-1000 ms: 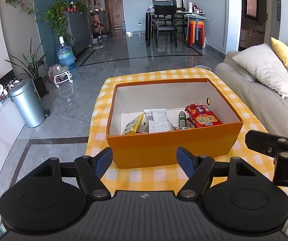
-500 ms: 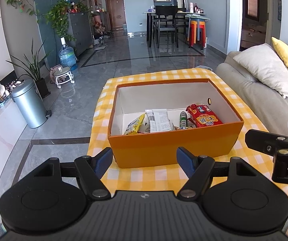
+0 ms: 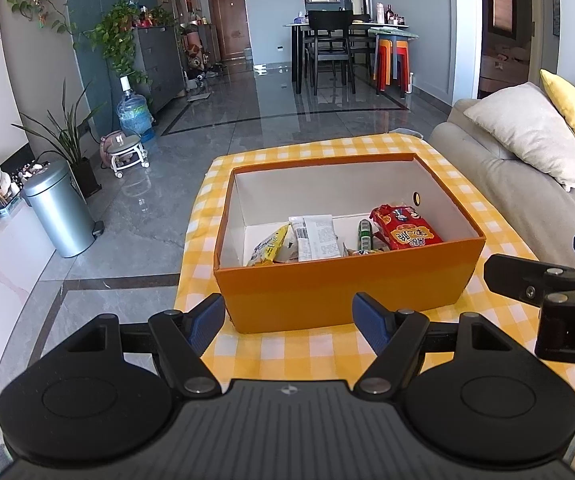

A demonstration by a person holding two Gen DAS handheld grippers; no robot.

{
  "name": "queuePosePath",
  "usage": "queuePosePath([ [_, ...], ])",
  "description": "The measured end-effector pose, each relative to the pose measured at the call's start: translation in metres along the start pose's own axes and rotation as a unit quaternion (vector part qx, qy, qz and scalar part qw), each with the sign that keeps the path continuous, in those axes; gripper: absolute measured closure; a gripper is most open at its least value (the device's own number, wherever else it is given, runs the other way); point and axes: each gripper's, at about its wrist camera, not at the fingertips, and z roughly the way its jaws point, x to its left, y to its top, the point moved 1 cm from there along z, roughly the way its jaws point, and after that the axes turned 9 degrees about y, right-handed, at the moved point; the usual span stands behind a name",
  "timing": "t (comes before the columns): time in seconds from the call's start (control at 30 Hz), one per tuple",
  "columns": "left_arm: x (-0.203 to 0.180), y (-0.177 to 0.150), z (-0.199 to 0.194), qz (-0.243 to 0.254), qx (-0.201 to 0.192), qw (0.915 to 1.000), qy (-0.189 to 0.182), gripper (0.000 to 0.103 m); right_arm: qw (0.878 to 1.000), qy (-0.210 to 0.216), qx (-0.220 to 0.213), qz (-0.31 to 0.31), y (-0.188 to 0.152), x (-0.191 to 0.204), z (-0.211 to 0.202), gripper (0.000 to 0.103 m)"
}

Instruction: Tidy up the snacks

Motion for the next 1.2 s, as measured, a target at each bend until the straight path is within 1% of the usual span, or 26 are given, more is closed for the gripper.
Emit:
queuePosePath([
  [0.2,-0.0014,0.0000,0.0008,-0.003,-0.003,0.9999,0.010,0.018,1.000,0.000,0.003,0.001,-0.0033,-0.0013,0.0027,0.004],
  [0.6,-0.0064,-0.0015,-0.0034,0.012,-0.022,0.9995,0.021,0.018,1.000,0.001,0.007,0.004,-0.0064,-0.0040,0.0046,0.004],
  [0.93,-0.0061,-0.0030,-0.0056,0.010,-0.017,0.9996,0.020,0.018,1.000,0.002,0.009,0.003,-0.0076,-0.0036,0.0043,0.004],
  [1.0,-0.0055,-0.0029,-0.0049,0.009,-0.016,0.9996,0.020,0.015,1.000,0.002,0.010,0.003,-0.0077,-0.0032,0.0039,0.004],
  [1.13,-0.0039,-0.0033,-0.0044,0.002,-0.016,0.9997,0.019,0.015,1.000,0.003,0.013,0.002,-0.0081,-0.0021,0.0039,0.004],
  [1.2,-0.0032,-0.0030,-0.0042,-0.001,-0.015,0.9997,0.017,0.011,1.000,0.003,0.015,0.001,-0.0071,-0.0021,0.0051,0.004],
])
